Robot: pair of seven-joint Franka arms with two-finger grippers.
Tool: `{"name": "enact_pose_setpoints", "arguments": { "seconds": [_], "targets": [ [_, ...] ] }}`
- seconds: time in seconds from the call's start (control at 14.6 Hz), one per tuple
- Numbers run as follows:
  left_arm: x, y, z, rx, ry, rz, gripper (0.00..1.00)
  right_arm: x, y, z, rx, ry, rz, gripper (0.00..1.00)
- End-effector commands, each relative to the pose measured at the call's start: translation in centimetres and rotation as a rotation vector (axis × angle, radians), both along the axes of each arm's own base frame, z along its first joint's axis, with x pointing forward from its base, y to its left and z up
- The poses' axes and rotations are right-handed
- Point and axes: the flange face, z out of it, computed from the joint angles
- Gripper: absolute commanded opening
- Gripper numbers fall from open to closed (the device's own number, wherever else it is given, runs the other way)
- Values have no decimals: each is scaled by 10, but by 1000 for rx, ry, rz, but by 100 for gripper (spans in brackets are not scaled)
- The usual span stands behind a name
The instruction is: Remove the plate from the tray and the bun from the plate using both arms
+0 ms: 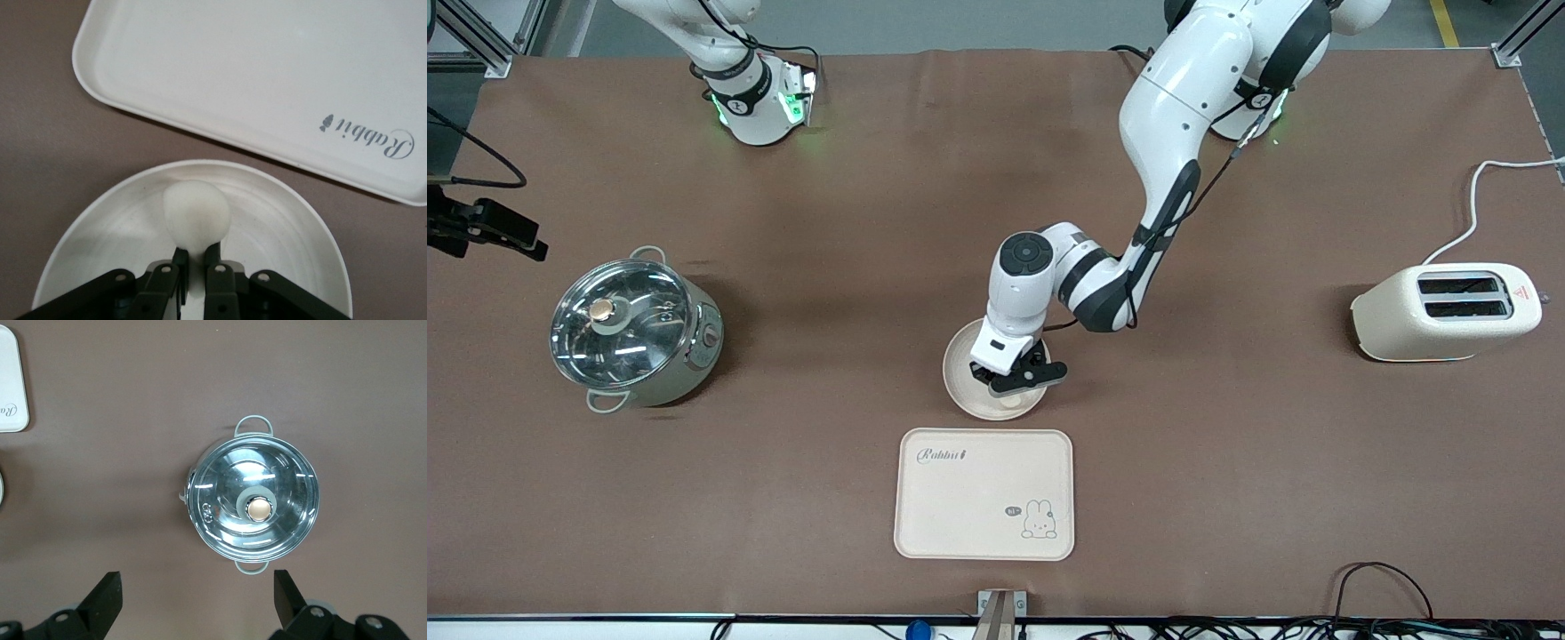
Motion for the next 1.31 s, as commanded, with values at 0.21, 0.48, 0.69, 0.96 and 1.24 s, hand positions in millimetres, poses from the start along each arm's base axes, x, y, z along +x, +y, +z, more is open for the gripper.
{"name": "enact_pose_setpoints", "arguments": {
  "seconds": [0.21, 0.48, 0.69, 0.96, 1.24],
  "targets": [
    [81, 133, 109, 116, 72, -146, 0, -13, 4, 9, -25, -3, 12, 100],
    [134, 252, 86, 97, 120, -297, 0, -16, -2, 10, -20, 3, -2, 100],
    [144, 301, 60, 62, 159, -340, 25, -15, -5, 9, -17, 0, -8, 100],
    [151, 320, 73, 39, 144, -312, 100, -15, -6, 9, -15, 1, -9, 100],
    [137, 338, 204, 81, 122, -326, 100, -13, -6, 9, -16, -11, -9, 100]
  ]
}}
